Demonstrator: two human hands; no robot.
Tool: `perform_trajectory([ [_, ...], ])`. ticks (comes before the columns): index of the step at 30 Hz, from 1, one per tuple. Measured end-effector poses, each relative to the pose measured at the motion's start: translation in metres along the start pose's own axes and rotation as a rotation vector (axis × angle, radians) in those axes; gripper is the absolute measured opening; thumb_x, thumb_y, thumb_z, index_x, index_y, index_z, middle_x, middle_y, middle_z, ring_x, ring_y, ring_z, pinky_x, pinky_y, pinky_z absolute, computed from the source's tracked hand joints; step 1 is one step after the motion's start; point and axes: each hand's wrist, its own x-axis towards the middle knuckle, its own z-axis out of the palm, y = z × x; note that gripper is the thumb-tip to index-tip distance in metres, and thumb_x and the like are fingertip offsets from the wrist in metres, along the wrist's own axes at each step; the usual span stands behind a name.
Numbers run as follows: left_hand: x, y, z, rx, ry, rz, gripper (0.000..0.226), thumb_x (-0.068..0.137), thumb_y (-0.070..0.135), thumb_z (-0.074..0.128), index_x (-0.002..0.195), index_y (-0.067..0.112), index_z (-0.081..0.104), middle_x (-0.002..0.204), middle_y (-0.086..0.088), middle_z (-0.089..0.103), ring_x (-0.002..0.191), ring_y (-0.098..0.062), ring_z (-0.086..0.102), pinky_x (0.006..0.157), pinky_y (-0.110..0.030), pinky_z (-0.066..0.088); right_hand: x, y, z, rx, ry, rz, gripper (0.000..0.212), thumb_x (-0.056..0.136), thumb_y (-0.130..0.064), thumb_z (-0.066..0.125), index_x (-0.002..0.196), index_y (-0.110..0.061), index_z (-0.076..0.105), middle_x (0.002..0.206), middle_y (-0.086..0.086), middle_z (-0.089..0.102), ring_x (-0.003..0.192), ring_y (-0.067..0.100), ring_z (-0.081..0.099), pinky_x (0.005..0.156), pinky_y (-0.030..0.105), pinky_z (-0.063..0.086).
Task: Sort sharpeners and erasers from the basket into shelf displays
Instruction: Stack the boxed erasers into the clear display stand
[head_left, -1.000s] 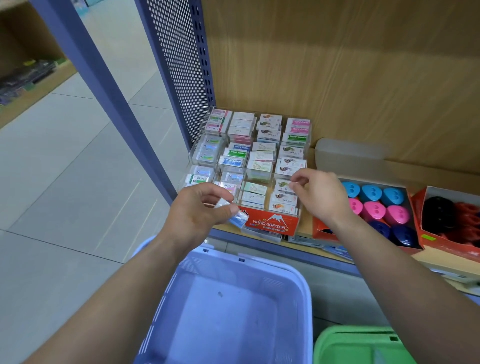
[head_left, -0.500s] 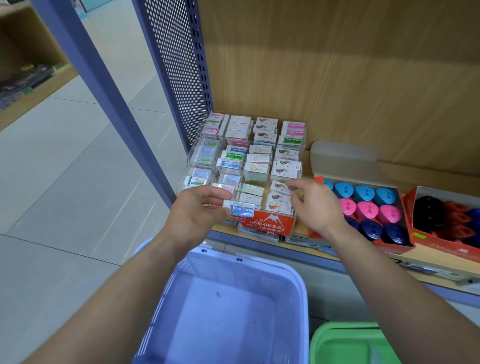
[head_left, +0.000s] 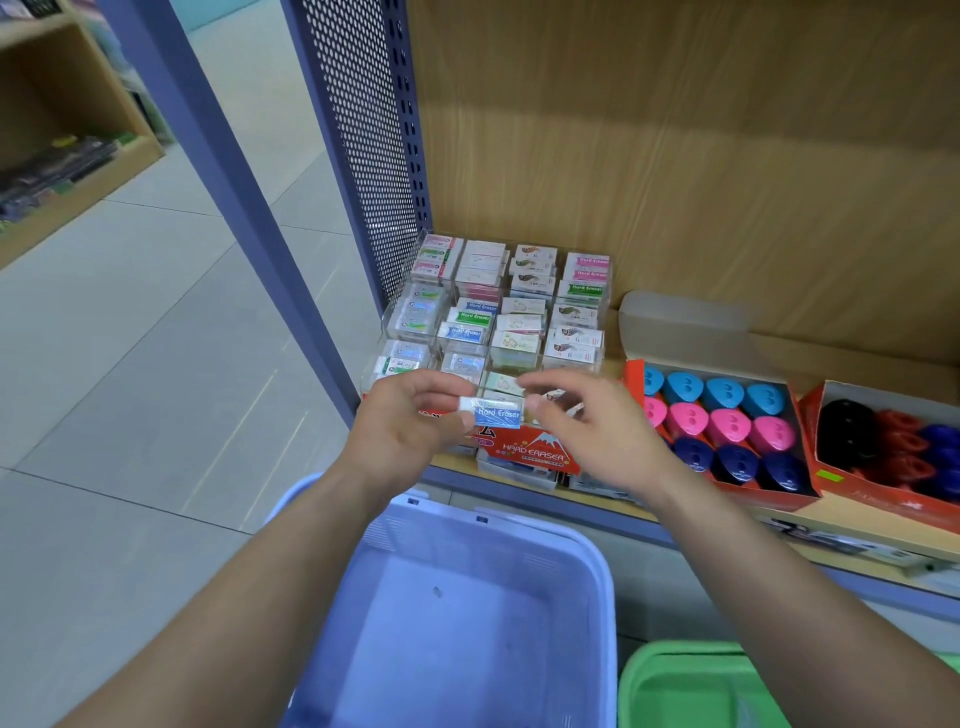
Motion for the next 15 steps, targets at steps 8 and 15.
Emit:
perform_trajectory([
  [8,0.005,-0.005,-0.011,0.046,0.083,0.053,0.025,0.086,0.004,0.076,0.101,0.023,0.073,0.102,-0.003,0.073,0.086,-0.016,0.072,0.084,-0.039,0.061,0.02,-0.022,0.019,0.19,-0.114,0.025,0.034,0.08,-0.01,0.083,0.107,-0.027,0.073,0.101,-0.009,0.07,0.072,0.014,0.069,0.077,0.037,0.061],
  [15,0.01,-0.014,-0.033,0.552,0.104,0.117,0.039,0.091,0.025,0.072,0.129,0.031,0.063,0.126,0.011,0.063,0.117,-0.009,0.057,0.094,-0.023,0.044,0.11,0.004,0.022,-0.112,0.121,0.042,0.032,0.087,-0.033,0.078,0.117,-0.026,0.071,0.107,-0.01,0.071,0.087,0.008,0.068,0.076,0.037,0.06],
])
